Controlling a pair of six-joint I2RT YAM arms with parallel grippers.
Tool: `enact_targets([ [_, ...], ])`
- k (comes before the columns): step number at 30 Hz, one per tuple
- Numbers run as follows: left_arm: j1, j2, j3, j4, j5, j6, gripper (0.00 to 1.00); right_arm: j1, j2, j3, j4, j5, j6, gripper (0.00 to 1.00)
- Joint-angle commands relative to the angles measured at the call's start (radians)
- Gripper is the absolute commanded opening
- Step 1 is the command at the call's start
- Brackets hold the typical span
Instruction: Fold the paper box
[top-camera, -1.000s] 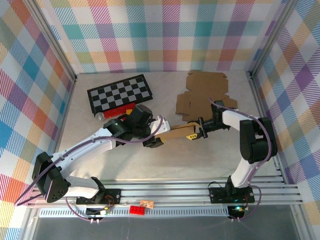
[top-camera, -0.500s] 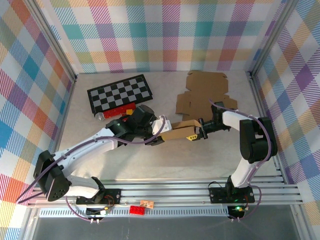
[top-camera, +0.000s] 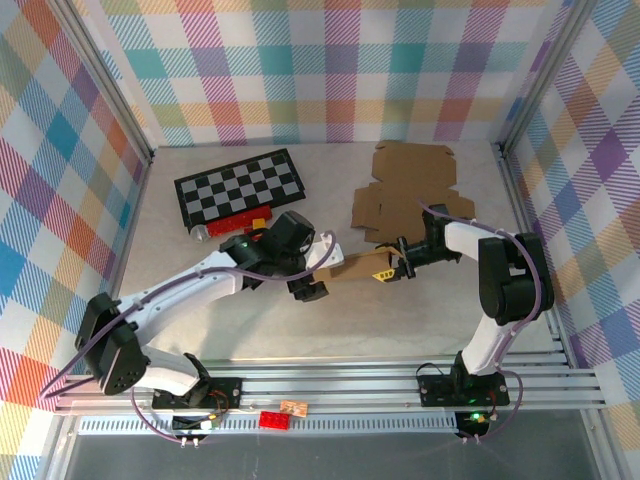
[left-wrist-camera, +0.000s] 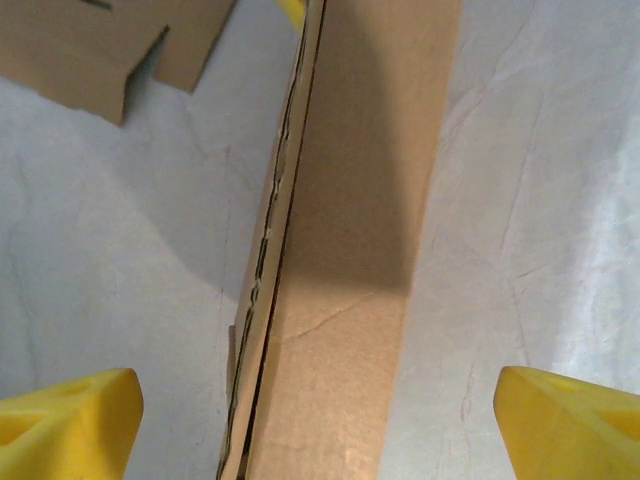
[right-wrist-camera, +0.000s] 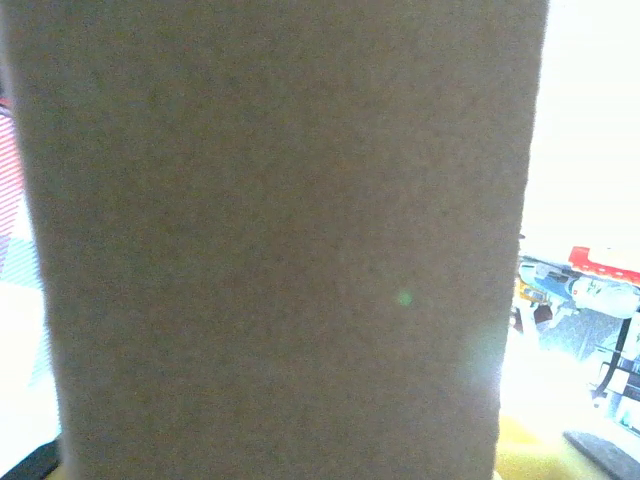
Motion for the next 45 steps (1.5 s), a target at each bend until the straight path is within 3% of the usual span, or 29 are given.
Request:
enact_targets([
  [1, -0.001, 0.043, 0.045, 0.024, -0.057, 0.035, 0.89, 0.002, -0.011, -0.022, -0.025, 0.04, 0.047, 0.33],
  [9, -0.015, 0.103, 0.073, 0.058, -0.028, 0.07, 0.85, 0.007, -0.056, -0.101, 0.014, 0.009, 0.13, 0.35],
  [13, -0.015, 0.14, 0.091, 0.049, -0.017, 0.086, 0.82, 0.004, -0.021, -0.096, 0.045, 0.018, 0.154, 0.46],
  [21, -0.014, 0.22, 0.144, 0.042, -0.009, 0.073, 0.77, -0.037, 0.007, -0.054, 0.038, 0.051, 0.157, 0.59],
  [24, -0.01, 0.248, 0.168, 0.036, -0.006, 0.048, 0.72, -0.062, 0.002, 0.012, -0.071, 0.092, 0.071, 0.64],
  [30, -0.008, 0.247, 0.173, 0.029, 0.003, -0.002, 0.67, -0.12, -0.13, 0.114, -0.283, 0.298, -0.068, 0.71],
  [35, 0.005, 0.238, 0.162, 0.029, 0.018, -0.056, 0.67, -0.107, -0.413, 0.16, -0.439, 0.724, -0.093, 0.71],
  [40, 0.007, 0.235, 0.159, 0.037, 0.022, -0.094, 0.66, 0.071, -0.68, 0.065, -0.361, 0.997, 0.024, 0.62],
  [45, 0.008, 0.234, 0.16, 0.032, 0.029, -0.097, 0.65, 0.304, -0.673, 0.038, -0.278, 1.09, 0.139, 0.6],
])
